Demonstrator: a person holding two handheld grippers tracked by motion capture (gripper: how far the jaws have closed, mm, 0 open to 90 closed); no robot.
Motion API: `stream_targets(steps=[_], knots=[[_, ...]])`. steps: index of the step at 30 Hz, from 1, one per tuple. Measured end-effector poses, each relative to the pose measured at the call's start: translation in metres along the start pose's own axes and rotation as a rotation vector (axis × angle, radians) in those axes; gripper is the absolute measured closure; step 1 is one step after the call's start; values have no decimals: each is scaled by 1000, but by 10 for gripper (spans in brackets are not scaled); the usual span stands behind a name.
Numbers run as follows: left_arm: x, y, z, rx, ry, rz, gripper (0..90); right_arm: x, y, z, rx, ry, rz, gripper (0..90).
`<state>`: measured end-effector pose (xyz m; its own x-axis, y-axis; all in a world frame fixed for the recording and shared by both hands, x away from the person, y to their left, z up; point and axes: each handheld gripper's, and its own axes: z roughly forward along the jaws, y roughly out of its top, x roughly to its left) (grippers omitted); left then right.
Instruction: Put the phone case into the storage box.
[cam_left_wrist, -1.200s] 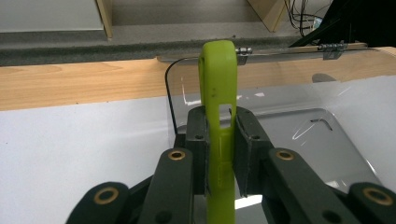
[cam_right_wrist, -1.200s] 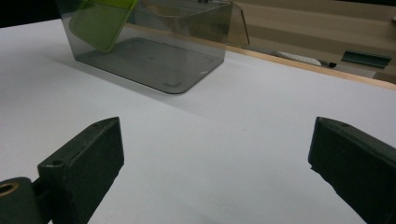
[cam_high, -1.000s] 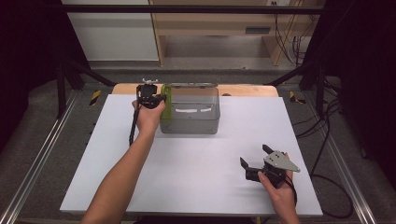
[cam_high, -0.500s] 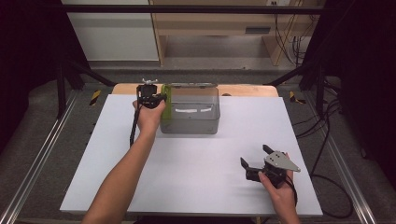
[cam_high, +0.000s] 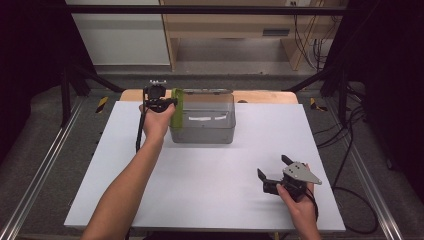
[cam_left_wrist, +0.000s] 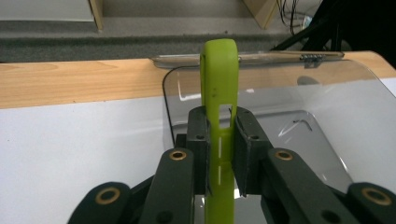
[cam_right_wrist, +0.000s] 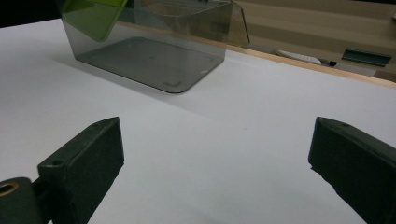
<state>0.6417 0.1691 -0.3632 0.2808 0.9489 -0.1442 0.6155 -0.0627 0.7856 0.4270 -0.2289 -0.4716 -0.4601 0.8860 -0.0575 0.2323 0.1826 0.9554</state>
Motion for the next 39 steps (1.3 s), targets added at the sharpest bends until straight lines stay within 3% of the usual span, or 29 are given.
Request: stream_targets(steps=[6,13,18,22,28,32,39], knots=[[-3,-6,11,63,10,9,781,0,-1,1,5,3,-2,38],[0,-5,13,80,23,6,781,0,-1,2,11,7,-3,37],[5,-10,21,15,14,27,773,1,-2,2,13,8,-5,37],[4,-14,24,-13,43,60,755,-1,-3,2,15,4,3,37],[6,-18,30,-15,25,50,747,0,-3,4,23,7,-1,38],[3,-21,33,-5,38,70,734,0,-4,4,27,7,-1,38],[2,-23,35,-11,44,65,735,0,-4,4,28,8,1,38]])
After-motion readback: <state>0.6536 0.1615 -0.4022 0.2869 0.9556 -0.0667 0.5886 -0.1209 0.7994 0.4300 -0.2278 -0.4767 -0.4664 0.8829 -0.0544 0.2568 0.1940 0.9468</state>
